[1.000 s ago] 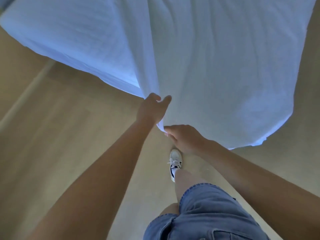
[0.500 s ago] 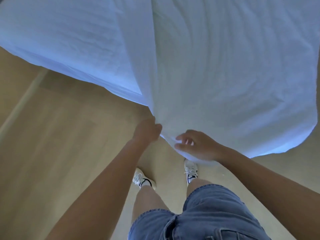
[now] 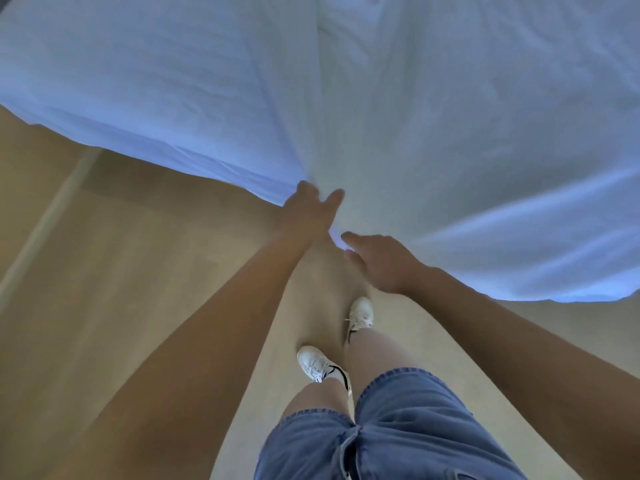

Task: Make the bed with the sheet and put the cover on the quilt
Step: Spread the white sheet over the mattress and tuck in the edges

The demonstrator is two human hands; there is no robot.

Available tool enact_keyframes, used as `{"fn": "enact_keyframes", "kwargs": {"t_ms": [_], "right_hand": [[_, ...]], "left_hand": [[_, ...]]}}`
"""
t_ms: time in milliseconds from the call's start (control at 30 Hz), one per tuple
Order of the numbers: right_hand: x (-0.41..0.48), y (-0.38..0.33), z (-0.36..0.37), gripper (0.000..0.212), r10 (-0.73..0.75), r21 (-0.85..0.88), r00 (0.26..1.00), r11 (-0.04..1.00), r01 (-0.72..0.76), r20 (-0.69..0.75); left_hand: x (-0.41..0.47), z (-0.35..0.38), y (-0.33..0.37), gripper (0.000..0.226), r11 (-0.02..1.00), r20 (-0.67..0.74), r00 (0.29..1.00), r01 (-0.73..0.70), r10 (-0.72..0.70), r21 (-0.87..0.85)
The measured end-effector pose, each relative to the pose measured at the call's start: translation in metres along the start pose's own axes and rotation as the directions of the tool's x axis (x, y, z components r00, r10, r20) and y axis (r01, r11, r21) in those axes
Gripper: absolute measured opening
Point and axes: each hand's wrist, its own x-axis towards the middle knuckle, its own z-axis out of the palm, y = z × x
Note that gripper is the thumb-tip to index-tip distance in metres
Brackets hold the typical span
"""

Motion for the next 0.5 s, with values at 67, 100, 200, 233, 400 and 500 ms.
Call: {"fn": "enact_keyframes", "kwargs": {"t_ms": [67, 100, 200, 233, 400, 500], "right_hand": [[-0.002, -0.007, 0.004, 0.010, -0.010, -0.143, 0.999, 0.990, 0.016, 0.047], [-0.001, -0.008, 0.004, 0.009, 0.003, -0.197, 0.998, 0.980, 0.010, 0.066], [0.007, 0.000, -0.001, 0.019, 0.113, -0.072, 0.986, 0.992, -0.104, 0.125], [0.016, 0.001, -0.004, 0.022, 0.164, 0.060, 0.979, 0.983, -0.172, 0.118], [0.143, -0.033, -0.026, 0.044, 0.406, 0.685, 0.914, 0.671, -0.284, -0.019], [0.235, -0.077, -0.039, 0.037, 0.439, 0.820, 0.893, 0.472, -0.325, 0.101]], "left_hand": [[0.028, -0.005, 0.007, 0.068, 0.954, 0.055, 0.998, -0.047, 0.032, 0.297], [0.041, -0.007, 0.005, 0.056, 0.908, 0.056, 0.997, -0.072, 0.053, 0.413], [0.071, -0.026, -0.006, 0.012, 0.859, 0.066, 0.996, -0.091, 0.067, 0.503], [0.075, -0.035, -0.012, 0.020, 0.879, 0.079, 0.995, -0.090, 0.060, 0.469], [0.053, -0.066, -0.069, 0.011, 0.996, 0.148, 0.985, -0.087, 0.086, 0.000], [0.031, -0.077, -0.082, 0.023, 0.994, 0.259, 0.960, -0.109, 0.106, -0.002]]}}
